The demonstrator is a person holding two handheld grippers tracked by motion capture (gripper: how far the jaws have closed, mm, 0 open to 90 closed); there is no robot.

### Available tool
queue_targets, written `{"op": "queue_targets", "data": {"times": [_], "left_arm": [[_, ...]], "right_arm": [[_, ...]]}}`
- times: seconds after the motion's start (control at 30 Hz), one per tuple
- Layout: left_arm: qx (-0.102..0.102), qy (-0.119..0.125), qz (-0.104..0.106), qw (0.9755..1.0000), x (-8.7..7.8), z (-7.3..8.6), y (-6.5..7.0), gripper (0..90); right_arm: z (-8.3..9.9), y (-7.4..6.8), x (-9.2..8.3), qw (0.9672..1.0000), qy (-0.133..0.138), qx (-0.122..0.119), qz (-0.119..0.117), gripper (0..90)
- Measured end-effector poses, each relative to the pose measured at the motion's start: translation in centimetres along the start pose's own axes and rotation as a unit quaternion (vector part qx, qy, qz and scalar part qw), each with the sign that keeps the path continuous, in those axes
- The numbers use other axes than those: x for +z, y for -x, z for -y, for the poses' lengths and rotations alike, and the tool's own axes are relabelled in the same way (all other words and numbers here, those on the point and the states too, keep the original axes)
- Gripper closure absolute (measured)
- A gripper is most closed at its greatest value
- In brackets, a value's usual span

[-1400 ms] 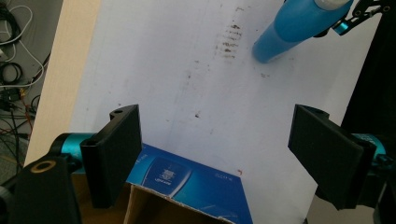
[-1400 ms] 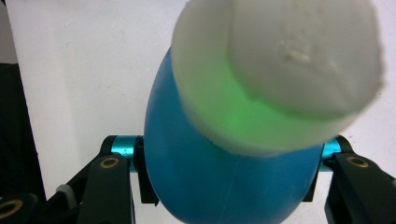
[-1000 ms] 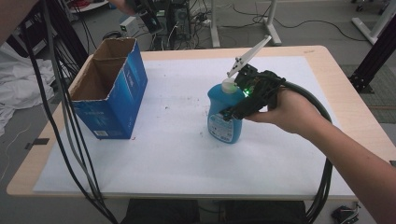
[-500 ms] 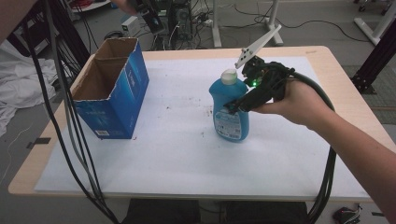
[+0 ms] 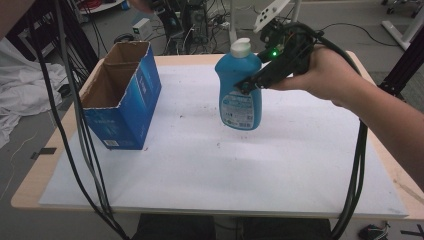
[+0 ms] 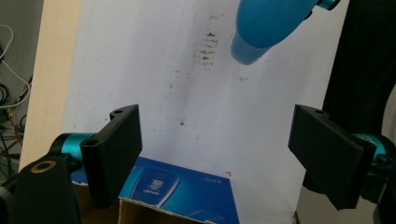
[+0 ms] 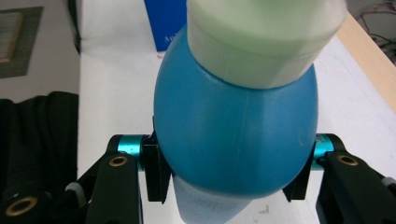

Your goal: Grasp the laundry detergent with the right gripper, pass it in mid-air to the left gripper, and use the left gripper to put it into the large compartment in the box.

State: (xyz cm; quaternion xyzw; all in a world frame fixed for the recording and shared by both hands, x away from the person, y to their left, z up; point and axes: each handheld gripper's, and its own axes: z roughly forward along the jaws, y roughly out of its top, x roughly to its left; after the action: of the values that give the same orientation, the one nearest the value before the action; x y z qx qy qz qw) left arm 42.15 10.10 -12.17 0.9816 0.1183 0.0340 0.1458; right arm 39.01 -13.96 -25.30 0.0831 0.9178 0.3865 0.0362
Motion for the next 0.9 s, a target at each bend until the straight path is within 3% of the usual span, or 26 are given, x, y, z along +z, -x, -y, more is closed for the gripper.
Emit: {"op": "queue_targets", "data": {"times": [0.47,0.6,0.9], "left_arm": [[0.037,0.012,0.049,0.9980,-0.6,-1.0,1.4,17.7],[0.050,0.010,0.050,0.9974,-0.6,-1.5,1.8,17.6],[0.067,0.008,0.051,0.9964,-0.1,-2.3,2.5,17.7]], "right_arm": [[-3.9,0.7,-0.7,0.9984,0.013,-0.034,-0.042,45.9],[-5.1,0.8,-0.7,0.9972,0.022,-0.044,-0.057,46.0],[-6.5,0.7,-0.7,0.9955,0.030,-0.061,-0.066,46.1]]}}
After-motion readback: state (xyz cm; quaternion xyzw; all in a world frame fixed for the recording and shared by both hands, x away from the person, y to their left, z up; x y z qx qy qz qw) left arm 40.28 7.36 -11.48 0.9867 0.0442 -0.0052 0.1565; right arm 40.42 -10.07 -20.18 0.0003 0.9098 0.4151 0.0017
